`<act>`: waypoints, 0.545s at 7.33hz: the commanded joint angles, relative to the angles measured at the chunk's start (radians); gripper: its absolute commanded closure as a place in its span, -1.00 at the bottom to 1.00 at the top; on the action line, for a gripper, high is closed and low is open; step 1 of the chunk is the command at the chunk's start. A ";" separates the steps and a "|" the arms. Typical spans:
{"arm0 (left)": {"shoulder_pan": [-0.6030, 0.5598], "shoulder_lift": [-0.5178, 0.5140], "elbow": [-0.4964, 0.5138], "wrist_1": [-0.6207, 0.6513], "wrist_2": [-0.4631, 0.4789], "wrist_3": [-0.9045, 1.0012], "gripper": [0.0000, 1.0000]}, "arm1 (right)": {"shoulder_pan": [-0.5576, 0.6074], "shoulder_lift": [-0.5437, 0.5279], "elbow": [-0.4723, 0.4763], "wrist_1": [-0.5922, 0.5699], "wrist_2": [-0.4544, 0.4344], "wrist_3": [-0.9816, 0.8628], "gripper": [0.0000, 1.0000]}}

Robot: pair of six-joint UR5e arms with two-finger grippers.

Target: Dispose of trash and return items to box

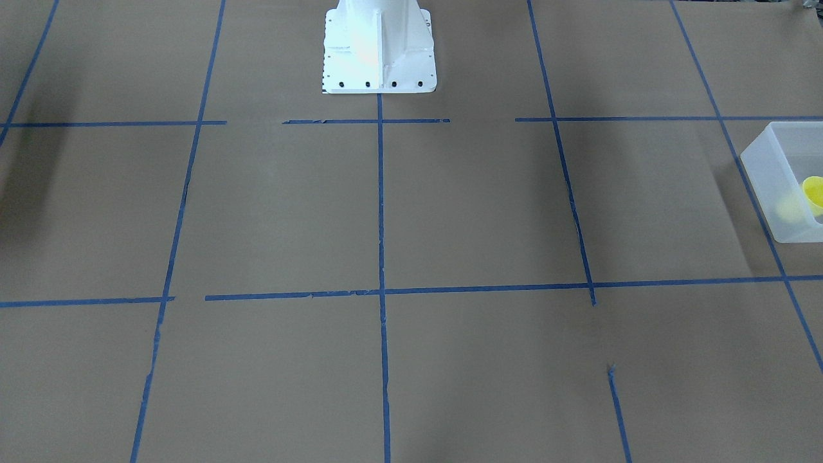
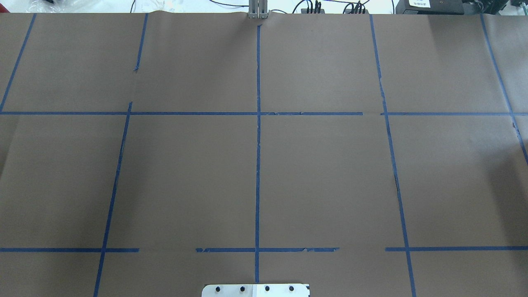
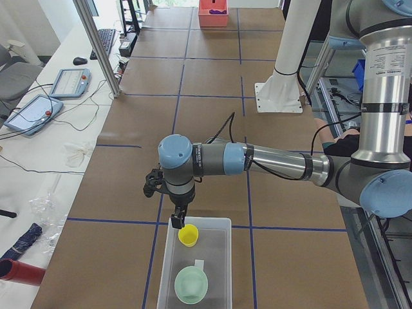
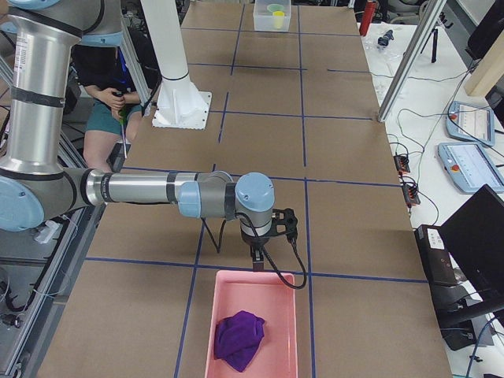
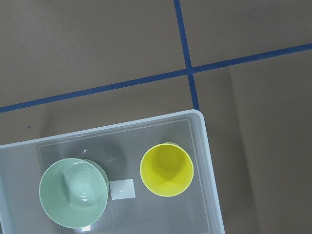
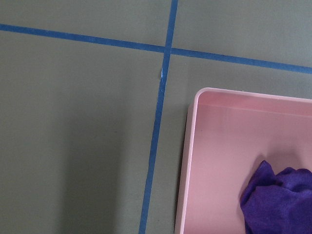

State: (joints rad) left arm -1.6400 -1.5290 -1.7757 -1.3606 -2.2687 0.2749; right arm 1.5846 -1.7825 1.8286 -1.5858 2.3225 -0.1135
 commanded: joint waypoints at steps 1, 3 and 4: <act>0.000 0.000 -0.001 0.000 0.000 0.001 -1.00 | -0.002 0.000 0.000 0.001 0.000 0.000 -1.00; 0.000 0.000 -0.001 0.000 0.000 0.001 -1.00 | -0.003 0.000 -0.003 0.013 0.000 0.002 -1.00; 0.000 0.000 -0.001 0.000 0.000 0.001 -1.00 | -0.003 0.000 -0.002 0.013 0.000 0.002 -1.00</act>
